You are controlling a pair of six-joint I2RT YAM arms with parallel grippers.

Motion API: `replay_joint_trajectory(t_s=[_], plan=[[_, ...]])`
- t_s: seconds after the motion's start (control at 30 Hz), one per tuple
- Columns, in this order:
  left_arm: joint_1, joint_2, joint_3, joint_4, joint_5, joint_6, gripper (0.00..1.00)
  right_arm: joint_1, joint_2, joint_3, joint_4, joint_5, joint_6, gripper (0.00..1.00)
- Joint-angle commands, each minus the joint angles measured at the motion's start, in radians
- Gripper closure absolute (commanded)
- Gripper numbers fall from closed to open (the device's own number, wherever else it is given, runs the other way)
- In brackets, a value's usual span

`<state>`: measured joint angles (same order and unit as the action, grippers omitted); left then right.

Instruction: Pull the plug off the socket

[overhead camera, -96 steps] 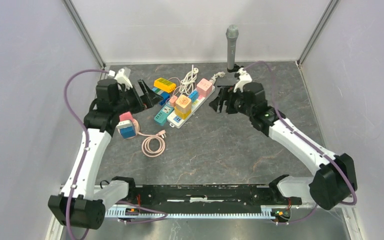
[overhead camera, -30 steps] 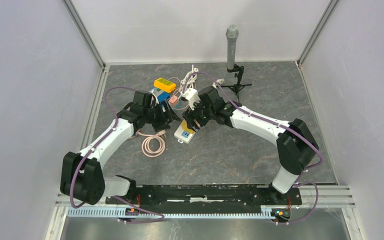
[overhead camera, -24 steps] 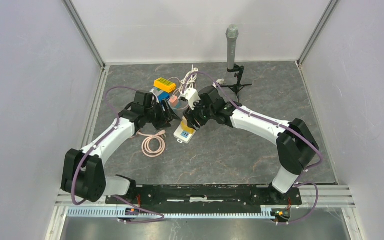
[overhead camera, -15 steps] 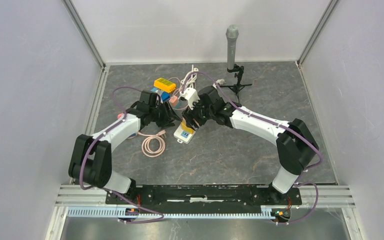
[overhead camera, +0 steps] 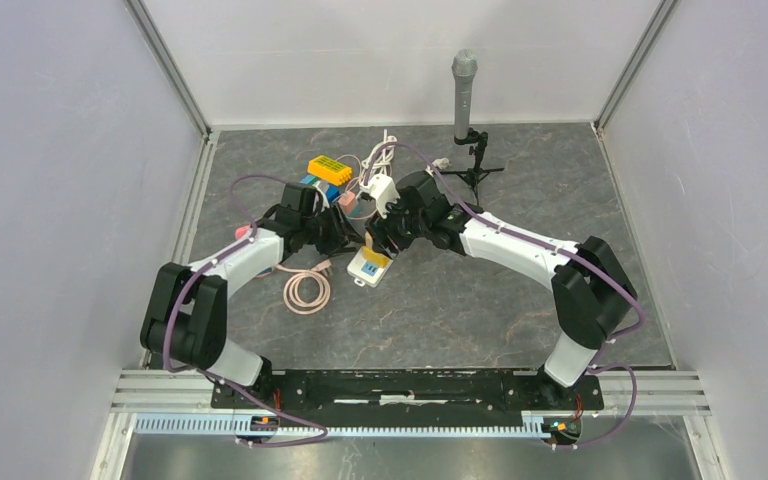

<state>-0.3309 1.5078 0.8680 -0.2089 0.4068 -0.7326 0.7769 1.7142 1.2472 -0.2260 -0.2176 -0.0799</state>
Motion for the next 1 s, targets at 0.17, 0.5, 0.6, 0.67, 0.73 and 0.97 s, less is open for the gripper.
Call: replay_joint_trajectory(t_s=[0.17,0.5,0.6,0.67,0.73,0.97], plan=[[-0.034,-0.014,-0.106,-0.008,-0.027,0.075,0.63,0.002,-0.028,0.029,0.104,-0.024,0.049,1.00],[-0.042,0.021,-0.157,-0.104,-0.120,0.072,0.67,-0.039,-0.109,-0.012,0.269,-0.092,0.177,1.00],[-0.041,0.035,-0.163,-0.112,-0.126,0.068,0.68,-0.041,-0.105,-0.019,0.283,-0.098,0.180,1.00],[-0.042,0.043,-0.164,-0.122,-0.137,0.067,0.68,-0.039,-0.102,-0.027,0.283,-0.098,0.170,1.00],[-0.042,0.048,-0.162,-0.136,-0.148,0.067,0.68,-0.038,-0.107,-0.034,0.277,-0.090,0.144,1.00],[-0.042,0.061,-0.158,-0.166,-0.175,0.067,0.70,-0.036,-0.158,-0.034,0.263,-0.041,0.089,1.00]])
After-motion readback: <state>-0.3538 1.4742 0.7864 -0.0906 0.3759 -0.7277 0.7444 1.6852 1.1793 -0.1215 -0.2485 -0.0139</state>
